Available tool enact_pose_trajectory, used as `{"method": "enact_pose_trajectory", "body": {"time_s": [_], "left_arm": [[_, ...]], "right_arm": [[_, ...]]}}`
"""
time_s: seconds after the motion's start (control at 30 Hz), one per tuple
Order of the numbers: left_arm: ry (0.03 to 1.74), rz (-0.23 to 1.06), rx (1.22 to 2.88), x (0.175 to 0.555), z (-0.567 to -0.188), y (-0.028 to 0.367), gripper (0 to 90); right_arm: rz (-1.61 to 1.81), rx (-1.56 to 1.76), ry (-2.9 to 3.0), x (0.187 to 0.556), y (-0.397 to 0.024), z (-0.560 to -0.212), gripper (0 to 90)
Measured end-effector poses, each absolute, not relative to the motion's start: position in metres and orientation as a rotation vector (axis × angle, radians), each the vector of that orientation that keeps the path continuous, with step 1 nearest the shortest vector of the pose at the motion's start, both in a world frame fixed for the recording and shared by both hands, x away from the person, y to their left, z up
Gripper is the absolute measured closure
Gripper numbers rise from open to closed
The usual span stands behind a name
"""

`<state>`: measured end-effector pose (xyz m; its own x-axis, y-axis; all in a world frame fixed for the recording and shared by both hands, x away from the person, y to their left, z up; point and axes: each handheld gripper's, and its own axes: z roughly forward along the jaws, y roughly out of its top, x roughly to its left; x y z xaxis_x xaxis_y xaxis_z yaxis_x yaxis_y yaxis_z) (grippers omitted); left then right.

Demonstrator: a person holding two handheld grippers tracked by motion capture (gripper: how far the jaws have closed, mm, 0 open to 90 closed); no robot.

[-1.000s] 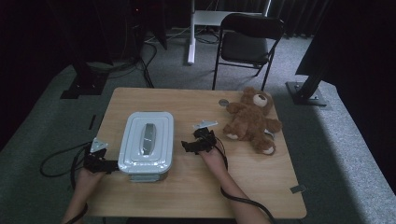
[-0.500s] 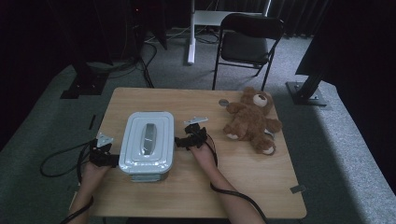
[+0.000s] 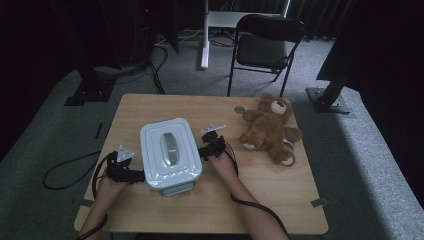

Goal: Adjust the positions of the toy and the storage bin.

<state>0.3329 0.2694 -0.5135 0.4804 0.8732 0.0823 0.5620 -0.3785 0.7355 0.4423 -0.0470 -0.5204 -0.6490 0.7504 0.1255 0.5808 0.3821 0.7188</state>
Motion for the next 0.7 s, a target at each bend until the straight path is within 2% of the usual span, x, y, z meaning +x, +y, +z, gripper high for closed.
{"method": "enact_pose_trajectory", "body": {"time_s": [0.7], "left_arm": [[1.118,0.645,2.144,0.333,-0.51,0.227,0.6]], "right_arm": [[1.166,1.166,2.44,0.436,-0.09,-0.521,16.6]]}}
